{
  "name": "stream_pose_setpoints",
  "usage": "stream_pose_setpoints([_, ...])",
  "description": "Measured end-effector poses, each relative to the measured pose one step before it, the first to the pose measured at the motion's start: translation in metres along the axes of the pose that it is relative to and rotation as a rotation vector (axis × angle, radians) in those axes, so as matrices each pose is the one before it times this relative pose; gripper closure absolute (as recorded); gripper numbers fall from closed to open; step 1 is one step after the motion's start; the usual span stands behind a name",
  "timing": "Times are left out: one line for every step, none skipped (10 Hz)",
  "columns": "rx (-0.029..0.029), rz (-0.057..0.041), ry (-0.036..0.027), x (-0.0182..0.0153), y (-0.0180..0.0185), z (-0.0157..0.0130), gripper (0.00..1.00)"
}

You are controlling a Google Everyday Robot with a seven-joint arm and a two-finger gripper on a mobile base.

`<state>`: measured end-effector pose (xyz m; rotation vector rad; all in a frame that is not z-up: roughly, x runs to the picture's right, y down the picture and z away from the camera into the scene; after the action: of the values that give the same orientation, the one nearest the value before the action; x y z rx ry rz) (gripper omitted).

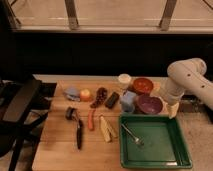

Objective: Place apple in table surface

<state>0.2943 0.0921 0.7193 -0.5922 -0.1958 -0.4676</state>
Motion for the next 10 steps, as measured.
stream_pose_setpoints([-0.00007, 0.00050, 0.00004, 0.00018, 0.00027, -0.00001, 0.20])
stream_pose_setpoints([0.00001, -0.00014, -0.00001, -0.00004, -0.00007, 0.00003, 0.20])
stream_pose_setpoints([0.00003, 0.00028, 0.00000, 0.00010, 0.00013, -0.00001, 0.20])
stream_pose_setpoints([0.00028, -0.00016, -0.00008, -0.00010, -0.00008, -0.00009, 0.20])
stream_pose_setpoints([0.00012, -0.00048, -0.00025, -0.00023, -0.00024, 0.00001, 0.20])
stream_pose_setpoints([-0.00004, 0.00049, 0.00005, 0.00015, 0.00024, -0.00001, 0.20])
stream_pose_setpoints([-0.00012, 0.00033, 0.00002, 0.00012, 0.00023, 0.00002, 0.20])
stream_pose_setpoints([0.00011, -0.00007, 0.00003, 0.00000, -0.00005, -0.00003, 0.20])
stream_pose_setpoints([-0.00004, 0.00000, 0.00000, -0.00001, 0.00002, 0.00000, 0.20])
stream_pose_setpoints([-0.00002, 0.00000, -0.00007, -0.00001, -0.00001, 0.00003, 0.20])
